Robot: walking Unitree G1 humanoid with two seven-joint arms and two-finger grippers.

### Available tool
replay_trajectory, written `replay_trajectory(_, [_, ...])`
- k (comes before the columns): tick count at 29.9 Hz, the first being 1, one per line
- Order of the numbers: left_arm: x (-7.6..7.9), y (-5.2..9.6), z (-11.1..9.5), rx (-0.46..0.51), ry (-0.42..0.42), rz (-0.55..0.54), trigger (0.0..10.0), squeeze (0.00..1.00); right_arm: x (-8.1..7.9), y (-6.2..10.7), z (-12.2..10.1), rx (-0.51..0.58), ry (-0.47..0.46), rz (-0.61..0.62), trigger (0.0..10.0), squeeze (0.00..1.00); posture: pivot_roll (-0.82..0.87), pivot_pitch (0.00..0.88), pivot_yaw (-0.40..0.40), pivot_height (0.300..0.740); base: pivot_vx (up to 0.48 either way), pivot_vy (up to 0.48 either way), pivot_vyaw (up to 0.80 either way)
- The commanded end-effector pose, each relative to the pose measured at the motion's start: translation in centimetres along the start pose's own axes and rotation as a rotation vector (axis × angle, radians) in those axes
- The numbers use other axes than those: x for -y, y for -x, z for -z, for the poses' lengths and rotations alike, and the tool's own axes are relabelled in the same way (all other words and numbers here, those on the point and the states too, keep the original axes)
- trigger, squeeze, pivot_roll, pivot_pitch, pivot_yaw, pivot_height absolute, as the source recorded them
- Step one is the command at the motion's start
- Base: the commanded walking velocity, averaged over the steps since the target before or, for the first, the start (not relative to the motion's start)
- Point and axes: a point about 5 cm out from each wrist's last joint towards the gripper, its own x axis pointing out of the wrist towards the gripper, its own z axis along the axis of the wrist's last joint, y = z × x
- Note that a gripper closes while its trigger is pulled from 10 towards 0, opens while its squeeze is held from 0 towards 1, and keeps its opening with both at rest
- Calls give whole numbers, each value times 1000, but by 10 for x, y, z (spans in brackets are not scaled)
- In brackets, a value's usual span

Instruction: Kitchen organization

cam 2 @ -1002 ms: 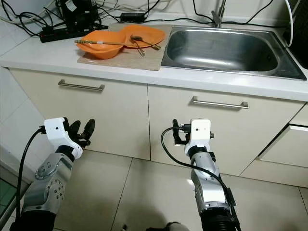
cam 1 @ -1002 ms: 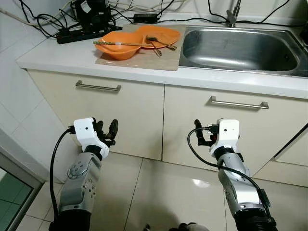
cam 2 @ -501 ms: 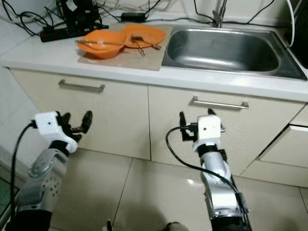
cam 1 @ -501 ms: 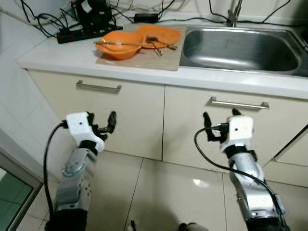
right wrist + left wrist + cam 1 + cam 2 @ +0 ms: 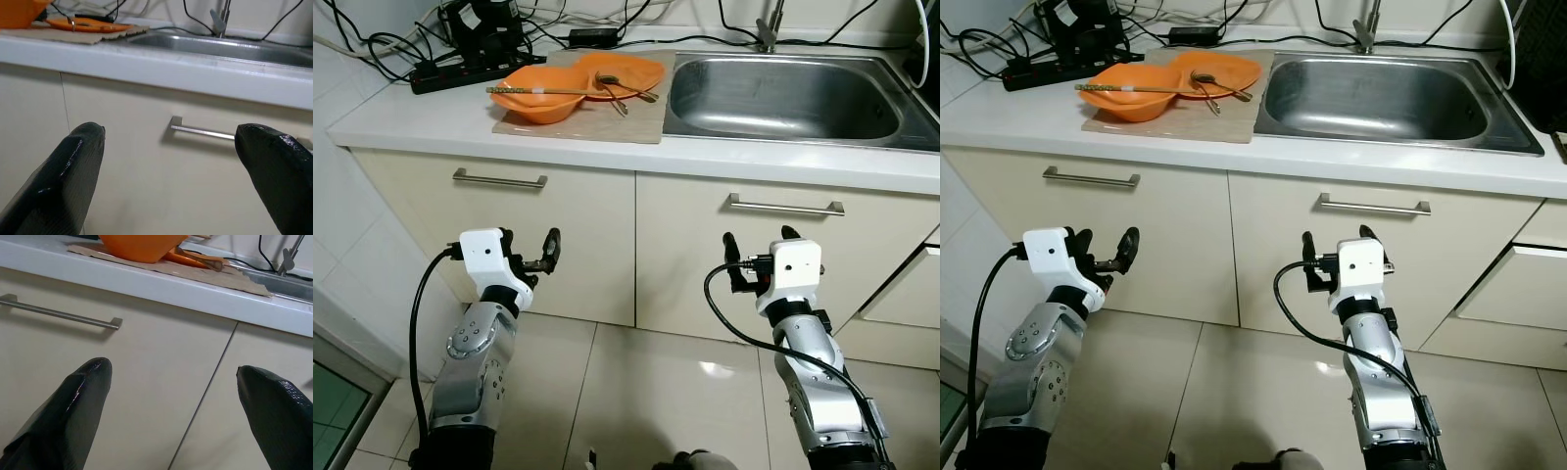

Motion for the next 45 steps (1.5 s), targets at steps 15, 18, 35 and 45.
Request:
replay_trajectory(15, [8, -4, 6, -49, -26, 51, 10000, 0, -9, -6, 0, -7, -11, -35, 10000, 0, -72, 0, 69, 740, 0, 0, 0])
replay_trajectory(18, [9, -4, 7, -52, -30, 45, 10000, 0, -9, -7, 0, -2, 0, -39, 10000, 0, -73, 0, 69, 740, 0, 0, 0])
replay_trajectory(35, [24, -22, -32, 7, -83, 67, 10000, 0, -3, -17, -17, 27, 33, 2, 10000, 0, -72, 0, 71, 740, 0, 0, 0])
replay_trajectory(45, [22, -15, -16, -67, -64, 67, 10000, 0, -8, -13, -8, -32, 33, 1, 10000, 0, -73, 0, 75, 740, 0, 0, 0])
